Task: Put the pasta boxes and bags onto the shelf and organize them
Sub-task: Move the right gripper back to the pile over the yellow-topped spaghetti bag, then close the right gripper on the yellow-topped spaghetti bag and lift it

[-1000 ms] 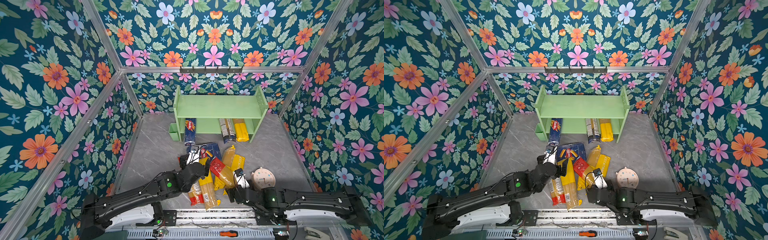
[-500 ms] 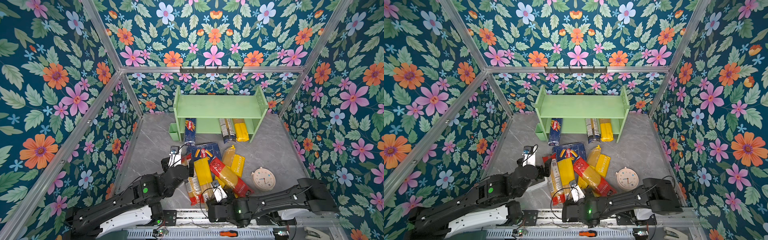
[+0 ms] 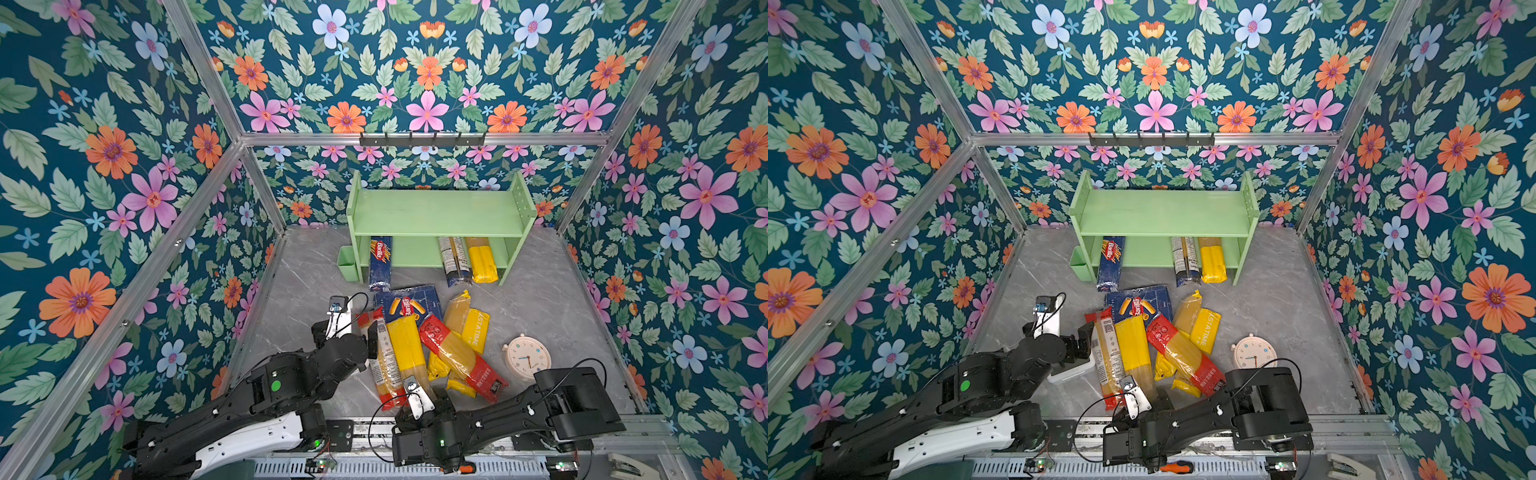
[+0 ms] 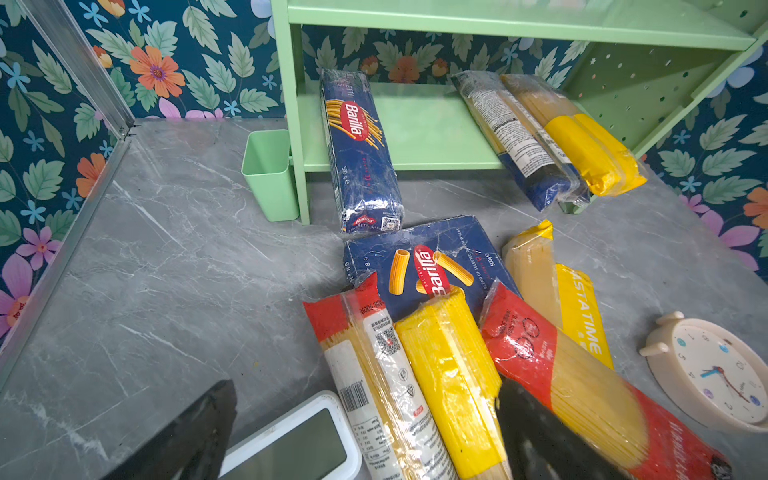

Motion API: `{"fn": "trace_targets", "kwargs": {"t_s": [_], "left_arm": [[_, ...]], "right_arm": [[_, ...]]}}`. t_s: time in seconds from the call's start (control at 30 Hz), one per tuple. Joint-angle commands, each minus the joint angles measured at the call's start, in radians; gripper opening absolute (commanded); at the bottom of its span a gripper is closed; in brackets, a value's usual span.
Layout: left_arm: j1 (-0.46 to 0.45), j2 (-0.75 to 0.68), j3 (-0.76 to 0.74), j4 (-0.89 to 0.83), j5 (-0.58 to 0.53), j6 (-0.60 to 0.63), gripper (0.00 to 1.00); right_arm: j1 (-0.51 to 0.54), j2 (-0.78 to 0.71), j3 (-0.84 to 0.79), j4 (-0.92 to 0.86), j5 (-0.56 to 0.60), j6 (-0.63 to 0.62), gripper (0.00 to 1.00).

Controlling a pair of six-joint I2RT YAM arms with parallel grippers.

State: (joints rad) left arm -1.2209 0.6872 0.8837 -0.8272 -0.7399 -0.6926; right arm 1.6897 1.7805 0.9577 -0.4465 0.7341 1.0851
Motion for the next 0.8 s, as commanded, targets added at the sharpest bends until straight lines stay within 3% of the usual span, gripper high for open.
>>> {"fn": "trace_targets", "kwargs": {"t_s": [0.0, 0.27, 0.57, 0.77], "left_arm": [[0.001, -0.011, -0.005, -0.013, -0.005, -0.015, 1.0], [0.002, -0.004, -0.003, -0.011, -0.004, -0.019, 1.0], [0.001, 0.042, 0.022, 0.006, -0.008, -0.019, 1.0], [0.001, 0.062, 0.037, 0.005, -0.007, -0.023, 1.0]], "right_arm": [[0.001, 0.002, -0.019, -0.002, 0.027, 0.032, 0.99], [0.001, 0.012, -0.083, 0.072, 0.031, 0.016, 0.97], [-0.01, 0.006, -0.154, 0.182, 0.082, -0.033, 0.84], [-0.013, -0.017, -0.197, 0.207, 0.11, -0.035, 0.55]]}}
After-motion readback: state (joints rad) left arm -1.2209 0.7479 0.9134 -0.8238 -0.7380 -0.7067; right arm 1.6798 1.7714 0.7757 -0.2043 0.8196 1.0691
